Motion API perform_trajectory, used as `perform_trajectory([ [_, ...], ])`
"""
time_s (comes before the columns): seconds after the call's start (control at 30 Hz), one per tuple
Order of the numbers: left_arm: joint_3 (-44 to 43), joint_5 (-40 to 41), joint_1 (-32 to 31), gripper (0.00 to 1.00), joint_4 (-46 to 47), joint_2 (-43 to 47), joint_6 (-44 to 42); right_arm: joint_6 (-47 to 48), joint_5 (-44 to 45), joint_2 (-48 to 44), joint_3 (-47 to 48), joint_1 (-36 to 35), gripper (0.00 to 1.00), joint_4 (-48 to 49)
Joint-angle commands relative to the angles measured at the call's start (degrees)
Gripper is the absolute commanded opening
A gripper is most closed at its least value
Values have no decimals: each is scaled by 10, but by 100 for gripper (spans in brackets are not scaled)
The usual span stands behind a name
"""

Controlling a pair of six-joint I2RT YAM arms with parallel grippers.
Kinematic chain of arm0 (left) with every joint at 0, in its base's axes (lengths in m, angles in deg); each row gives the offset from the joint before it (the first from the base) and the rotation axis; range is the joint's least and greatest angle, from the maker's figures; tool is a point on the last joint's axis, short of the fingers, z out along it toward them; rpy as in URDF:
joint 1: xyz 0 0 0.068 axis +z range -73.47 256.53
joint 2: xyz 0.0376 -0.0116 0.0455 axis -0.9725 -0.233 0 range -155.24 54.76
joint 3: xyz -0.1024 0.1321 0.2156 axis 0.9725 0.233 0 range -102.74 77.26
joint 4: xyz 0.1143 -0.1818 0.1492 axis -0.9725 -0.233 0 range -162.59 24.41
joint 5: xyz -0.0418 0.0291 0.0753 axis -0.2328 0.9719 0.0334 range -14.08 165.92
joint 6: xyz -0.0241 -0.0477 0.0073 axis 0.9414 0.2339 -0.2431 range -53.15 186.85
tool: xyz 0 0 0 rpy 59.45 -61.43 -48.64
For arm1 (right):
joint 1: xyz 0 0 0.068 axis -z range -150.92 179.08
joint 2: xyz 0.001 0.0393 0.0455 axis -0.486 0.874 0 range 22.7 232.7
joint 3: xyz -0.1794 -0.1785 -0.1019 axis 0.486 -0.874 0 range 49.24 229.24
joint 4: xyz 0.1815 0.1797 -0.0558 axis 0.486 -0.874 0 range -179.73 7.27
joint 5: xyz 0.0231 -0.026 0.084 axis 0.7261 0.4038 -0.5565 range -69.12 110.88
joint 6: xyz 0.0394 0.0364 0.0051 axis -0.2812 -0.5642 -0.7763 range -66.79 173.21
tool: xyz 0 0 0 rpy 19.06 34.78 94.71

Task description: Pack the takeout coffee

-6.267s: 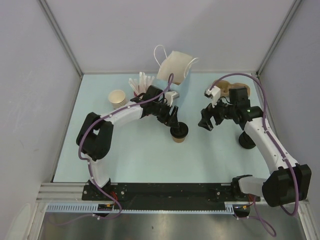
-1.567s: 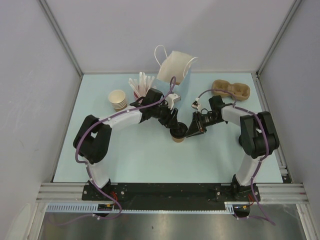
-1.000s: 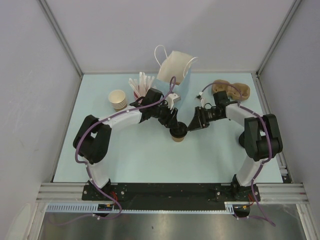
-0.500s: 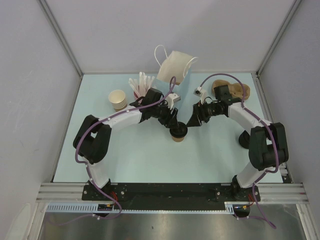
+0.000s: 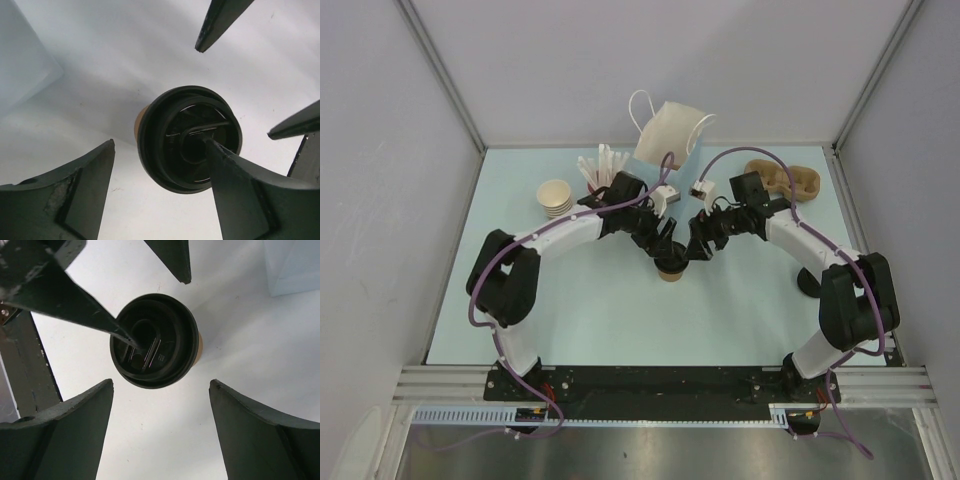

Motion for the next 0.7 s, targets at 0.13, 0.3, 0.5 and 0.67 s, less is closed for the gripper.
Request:
perform_trajectory([
  [0.13, -59, -62, 3, 86, -28, 3, -17, -18, 41, -12, 21, -7, 82, 43],
  [0.3, -81, -96, 7, 87, -34, -5, -10, -27, 45, -9, 21, -7, 82, 63],
  [0.5, -40, -103, 27, 88, -30, 36, -17, -19, 43, -3, 28, -8, 78, 62],
  [0.67, 22, -101, 44, 88, -27, 73, -33, -19, 36, 4, 38, -10, 76, 59],
])
